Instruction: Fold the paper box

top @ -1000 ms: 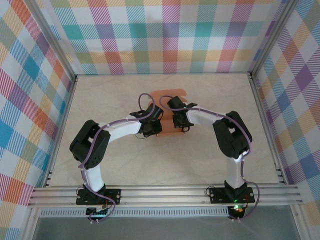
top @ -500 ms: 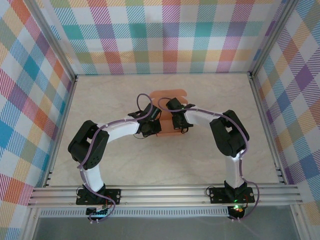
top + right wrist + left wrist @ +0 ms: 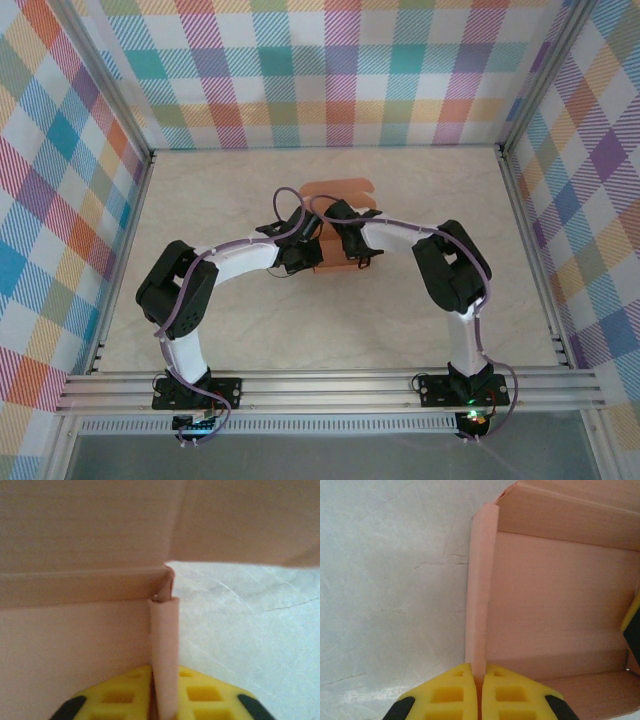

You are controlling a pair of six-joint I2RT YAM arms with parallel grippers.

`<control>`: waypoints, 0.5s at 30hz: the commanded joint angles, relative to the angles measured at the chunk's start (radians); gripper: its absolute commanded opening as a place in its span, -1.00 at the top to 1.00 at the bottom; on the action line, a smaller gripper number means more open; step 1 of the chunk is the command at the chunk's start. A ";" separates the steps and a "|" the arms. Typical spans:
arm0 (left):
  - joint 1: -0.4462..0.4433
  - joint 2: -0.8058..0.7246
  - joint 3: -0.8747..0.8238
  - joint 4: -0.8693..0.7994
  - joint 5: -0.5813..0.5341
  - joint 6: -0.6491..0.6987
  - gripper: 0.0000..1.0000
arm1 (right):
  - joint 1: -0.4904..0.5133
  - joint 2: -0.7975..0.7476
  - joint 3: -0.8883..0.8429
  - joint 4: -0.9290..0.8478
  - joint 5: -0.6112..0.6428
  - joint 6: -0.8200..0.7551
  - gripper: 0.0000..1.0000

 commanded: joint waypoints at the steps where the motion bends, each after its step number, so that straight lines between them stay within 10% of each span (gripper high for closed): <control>1: 0.012 -0.003 -0.006 -0.059 -0.006 -0.010 0.88 | -0.044 -0.035 -0.057 -0.018 -0.061 0.012 0.58; 15: 0.013 -0.003 -0.006 -0.065 -0.012 -0.006 0.87 | -0.058 -0.192 -0.107 0.032 -0.141 -0.011 0.15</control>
